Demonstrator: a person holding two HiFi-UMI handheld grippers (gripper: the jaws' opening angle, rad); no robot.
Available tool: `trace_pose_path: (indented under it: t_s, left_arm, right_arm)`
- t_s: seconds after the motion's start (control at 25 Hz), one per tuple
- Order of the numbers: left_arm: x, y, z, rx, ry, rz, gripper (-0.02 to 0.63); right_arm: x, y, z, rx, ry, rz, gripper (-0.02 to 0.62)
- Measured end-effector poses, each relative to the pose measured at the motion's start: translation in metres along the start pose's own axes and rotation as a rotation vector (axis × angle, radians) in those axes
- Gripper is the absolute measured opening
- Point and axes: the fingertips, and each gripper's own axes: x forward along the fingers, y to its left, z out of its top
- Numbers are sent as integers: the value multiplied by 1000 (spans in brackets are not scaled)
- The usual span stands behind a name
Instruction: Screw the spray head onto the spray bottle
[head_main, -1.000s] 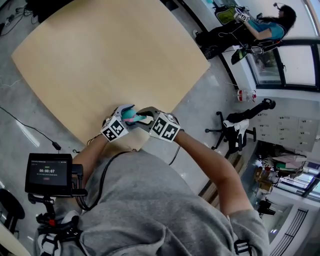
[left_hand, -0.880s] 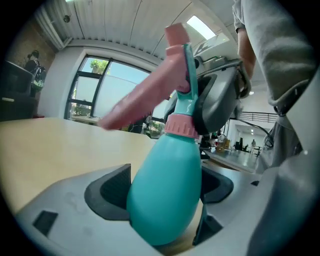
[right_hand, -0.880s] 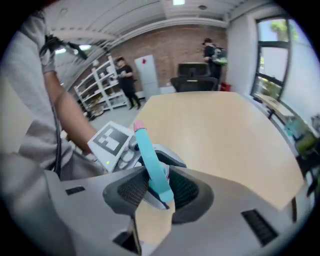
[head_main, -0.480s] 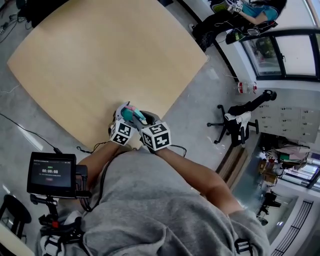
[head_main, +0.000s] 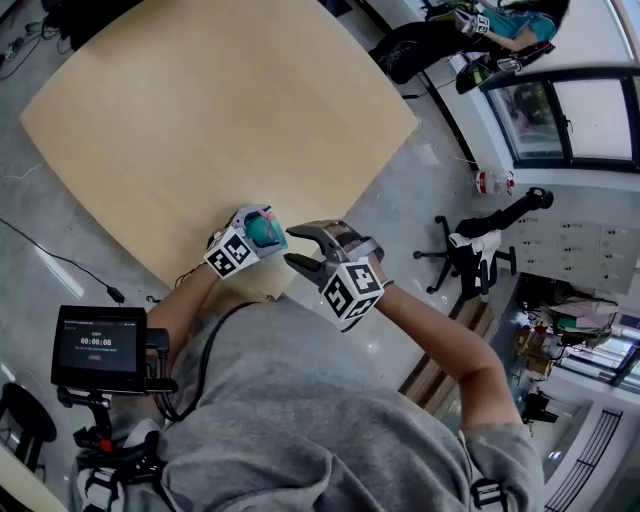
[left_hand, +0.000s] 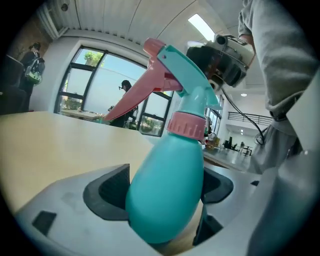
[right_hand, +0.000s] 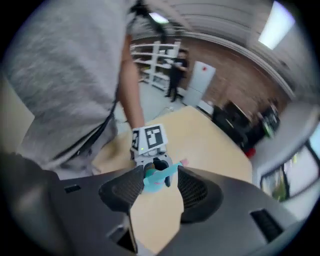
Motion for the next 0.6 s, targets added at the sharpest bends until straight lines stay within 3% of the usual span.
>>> trace_pose_path:
  t_s: [0.08,0.12,0.2,0.32,0.44,0.52,0.6]
  left_arm:
    - [-2,-3,-2,15,14,-52,368]
    - [-3,-4,-4,20,21,-70,368]
    - [-4,-6,-6,28,33,-96,368]
    - [-3,-6,-6,32,42,-113,368]
    - [-1,-4,-6,30,47,-115,368]
    - [0,-4,-6,27,47,-114,368]
    - [1,-4,-5,22,41,-111,368]
  right_arm:
    - [-2,3,4,-469,67,32,198]
    - [2,3,5,-657,93,43,198]
    - [15,8,4,-856,116,102,198]
    - [35,18,-14,-1017,187,256,198]
    - [54,18,-33,-1139,249,333,198]
    - [64,17,-35,-1122,244,335,195]
    - [68,14,-32,-1010,254,326,172]
